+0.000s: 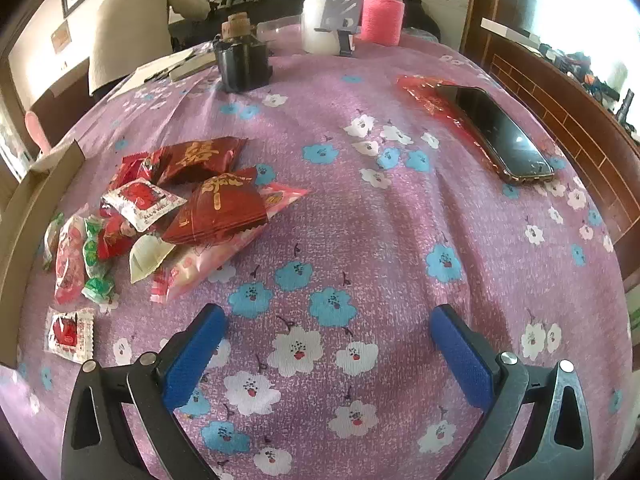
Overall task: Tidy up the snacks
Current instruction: 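Move the right tool to the pink My Melody candy bag and grasp it, then grasp the clear green-ended candy bag with the left tool while the right lifts the pink bag, then carry both bags over the cardboard box and open both tools to drop them, then grasp the white-and-red packet with the left tool while the right grasps a green-wrapped candy, then carry both snacks into the cardboard box and open both tools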
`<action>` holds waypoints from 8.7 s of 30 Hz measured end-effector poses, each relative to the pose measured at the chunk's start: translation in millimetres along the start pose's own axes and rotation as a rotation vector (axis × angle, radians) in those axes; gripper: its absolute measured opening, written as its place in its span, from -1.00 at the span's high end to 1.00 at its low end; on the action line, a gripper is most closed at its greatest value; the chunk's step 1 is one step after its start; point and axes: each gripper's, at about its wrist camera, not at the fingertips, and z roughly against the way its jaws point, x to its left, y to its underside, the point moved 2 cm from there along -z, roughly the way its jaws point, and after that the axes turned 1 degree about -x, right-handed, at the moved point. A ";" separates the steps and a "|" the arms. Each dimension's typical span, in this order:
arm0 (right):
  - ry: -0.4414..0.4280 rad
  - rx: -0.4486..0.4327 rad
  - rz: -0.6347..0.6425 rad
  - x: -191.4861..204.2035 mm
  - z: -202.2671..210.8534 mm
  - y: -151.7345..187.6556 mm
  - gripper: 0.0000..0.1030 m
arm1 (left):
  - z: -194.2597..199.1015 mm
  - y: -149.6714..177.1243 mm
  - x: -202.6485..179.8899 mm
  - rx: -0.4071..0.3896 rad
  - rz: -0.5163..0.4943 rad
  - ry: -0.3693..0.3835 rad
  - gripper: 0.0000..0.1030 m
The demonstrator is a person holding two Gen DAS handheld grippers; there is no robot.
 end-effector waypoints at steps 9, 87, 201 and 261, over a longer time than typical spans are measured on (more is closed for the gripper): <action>-0.096 -0.095 0.054 4.2 46.6 7.9 -0.46 | 4.6 11.5 32.5 0.004 0.052 0.022 -1.00; -0.527 -0.128 0.127 125.0 9.9 -19.7 0.52 | -145.8 39.5 -25.1 0.339 -0.111 0.024 0.63; -0.588 -0.099 0.170 91.3 49.5 -7.9 0.14 | -55.6 53.9 -2.1 0.347 -0.046 0.224 -0.47; -0.529 -0.185 0.176 85.7 29.1 -12.1 0.59 | -112.6 101.4 -48.6 0.413 -0.245 0.095 0.44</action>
